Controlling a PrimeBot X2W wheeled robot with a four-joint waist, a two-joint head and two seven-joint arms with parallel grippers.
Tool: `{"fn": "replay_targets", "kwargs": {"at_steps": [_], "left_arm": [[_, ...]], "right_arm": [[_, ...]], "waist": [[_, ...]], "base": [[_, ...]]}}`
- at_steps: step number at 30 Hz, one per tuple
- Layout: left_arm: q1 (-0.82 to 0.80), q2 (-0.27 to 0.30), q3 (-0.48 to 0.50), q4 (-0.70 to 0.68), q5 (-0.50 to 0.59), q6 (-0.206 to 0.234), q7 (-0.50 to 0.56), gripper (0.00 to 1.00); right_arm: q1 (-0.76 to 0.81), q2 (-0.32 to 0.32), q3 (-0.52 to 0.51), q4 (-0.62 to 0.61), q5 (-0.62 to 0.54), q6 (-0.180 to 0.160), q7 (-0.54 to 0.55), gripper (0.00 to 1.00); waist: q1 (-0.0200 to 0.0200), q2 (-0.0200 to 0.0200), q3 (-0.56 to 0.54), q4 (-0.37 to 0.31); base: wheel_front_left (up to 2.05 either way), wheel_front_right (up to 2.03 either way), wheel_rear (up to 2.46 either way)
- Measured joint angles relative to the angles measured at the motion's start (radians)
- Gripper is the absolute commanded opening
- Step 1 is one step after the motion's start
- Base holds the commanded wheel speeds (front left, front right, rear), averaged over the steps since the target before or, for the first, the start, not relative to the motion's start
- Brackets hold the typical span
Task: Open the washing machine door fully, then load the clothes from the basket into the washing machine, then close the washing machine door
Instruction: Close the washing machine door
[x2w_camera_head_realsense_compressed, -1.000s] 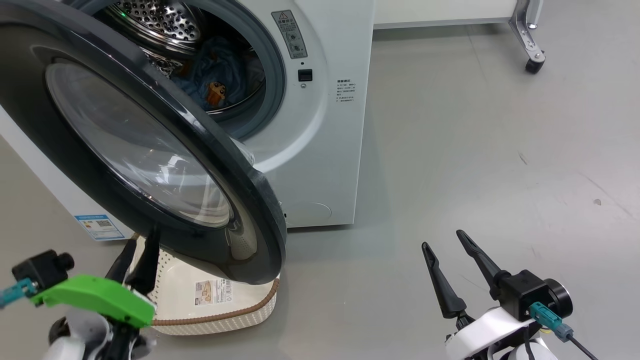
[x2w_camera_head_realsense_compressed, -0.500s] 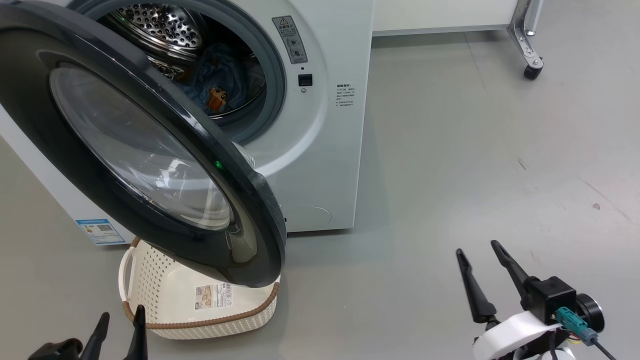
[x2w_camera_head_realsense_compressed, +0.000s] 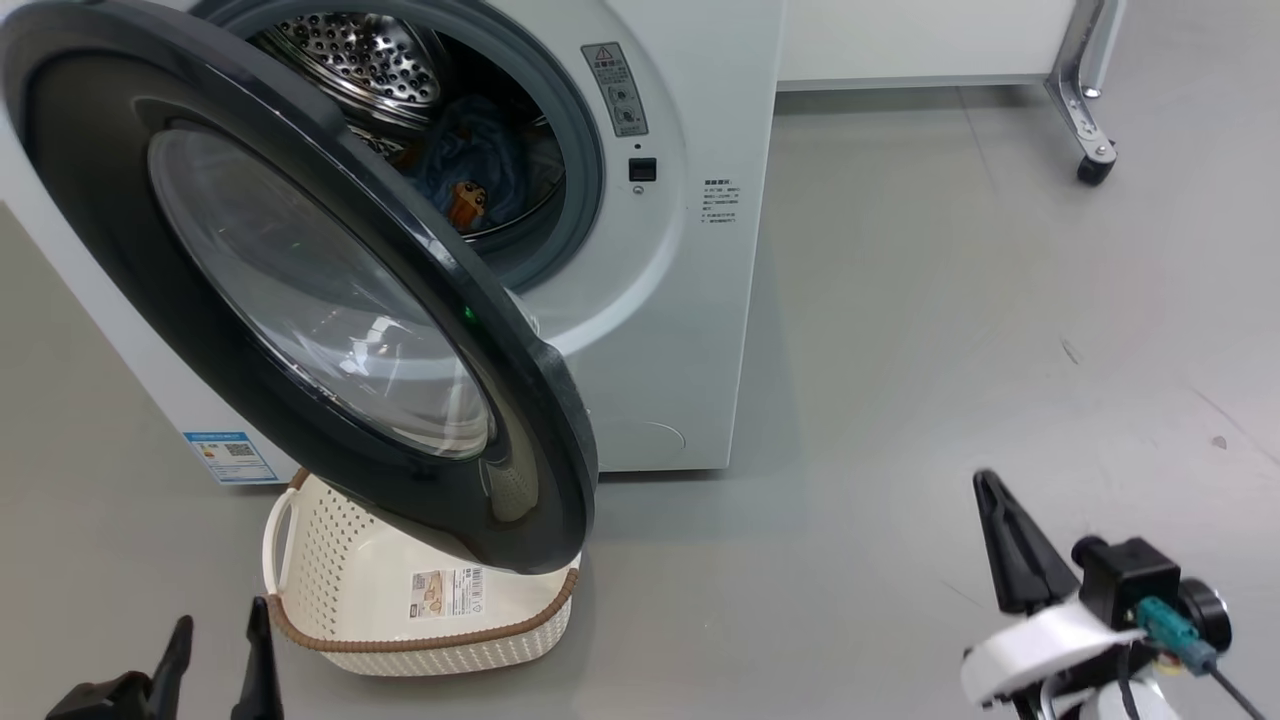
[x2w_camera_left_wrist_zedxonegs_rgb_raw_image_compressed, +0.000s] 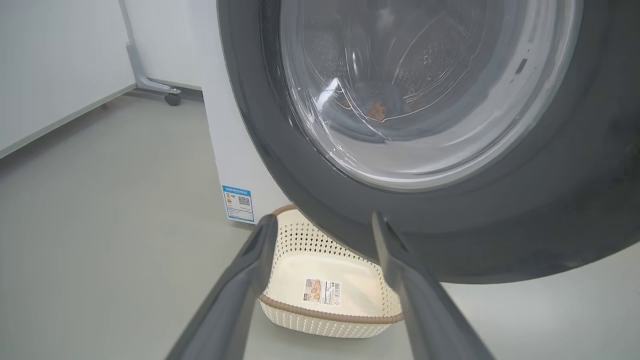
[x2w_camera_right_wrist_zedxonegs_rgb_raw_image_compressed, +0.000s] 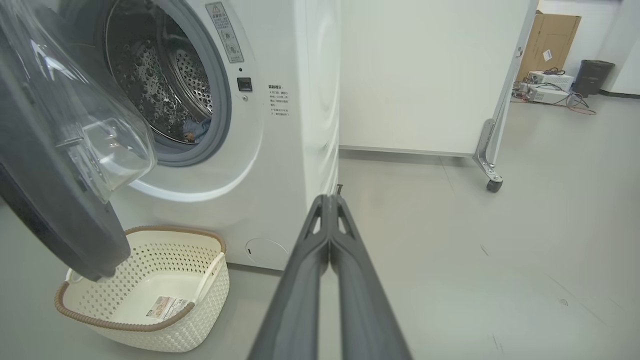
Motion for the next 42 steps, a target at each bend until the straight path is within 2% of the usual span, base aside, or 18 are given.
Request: {"fn": "replay_targets", "kwargs": {"at_steps": [3, 8, 13, 16, 21, 25, 31, 42], "left_arm": [[0.002, -0.011, 0.028, -0.016, 0.012, -0.001, 0.0, 1.0], [0.009, -0.034, 0.056, -0.033, 0.042, -0.002, 0.0, 1.0], [0.01, -0.065, 0.055, -0.048, 0.072, -0.017, 0.0, 1.0], [0.01, -0.074, 0.051, -0.051, 0.09, -0.032, 0.0, 1.0], [0.01, -0.093, 0.043, -0.059, 0.119, -0.045, 0.0, 1.0], [0.009, -0.098, 0.037, -0.071, 0.132, -0.054, 0.0, 1.0], [0.008, -0.117, 0.029, -0.078, 0.148, -0.063, 0.0, 1.0], [0.007, -0.126, 0.026, -0.09, 0.176, -0.076, 0.0, 1.0]], "right_arm": [[-0.048, 0.005, 0.017, -0.053, -0.001, 0.001, 0.0, 0.0], [-0.191, 0.028, 0.119, -0.166, -0.03, 0.005, 0.0, 0.0], [-0.332, 0.031, 0.27, -0.294, -0.036, 0.011, 0.0, 0.0], [-0.389, 0.029, 0.398, -0.336, -0.036, 0.011, -0.002, 0.0], [-0.414, 0.03, 0.684, -0.305, -0.007, 0.012, -0.002, 0.0], [-0.406, 0.028, 0.807, -0.2, 0.037, 0.012, -0.002, 0.0], [-0.355, 0.027, 0.813, -0.078, 0.113, 0.013, -0.002, 0.0], [-0.39, 0.027, 0.673, 0.037, 0.167, 0.013, -0.001, 0.0]], "waist": [[0.0, 0.0, -0.004, 0.011], [0.0, 0.0, -0.007, 0.018], [0.0, 0.0, -0.005, 0.027], [0.0, 0.0, -0.003, 0.041], [0.0, 0.0, 0.002, 0.073], [0.0, 0.0, 0.005, 0.106], [0.0, 0.0, 0.01, 0.162], [0.0, 0.0, 0.04, 0.238]], "base": [[0.0, 0.0, 0.0], [0.0, 0.0, 0.0], [0.0, 0.0, 0.0], [0.0, 0.0, 0.0], [0.0, 0.0, 0.0], [0.0, 0.0, 0.0], [0.0, 0.0, 0.0], [0.0, 0.0, 0.0]]}}
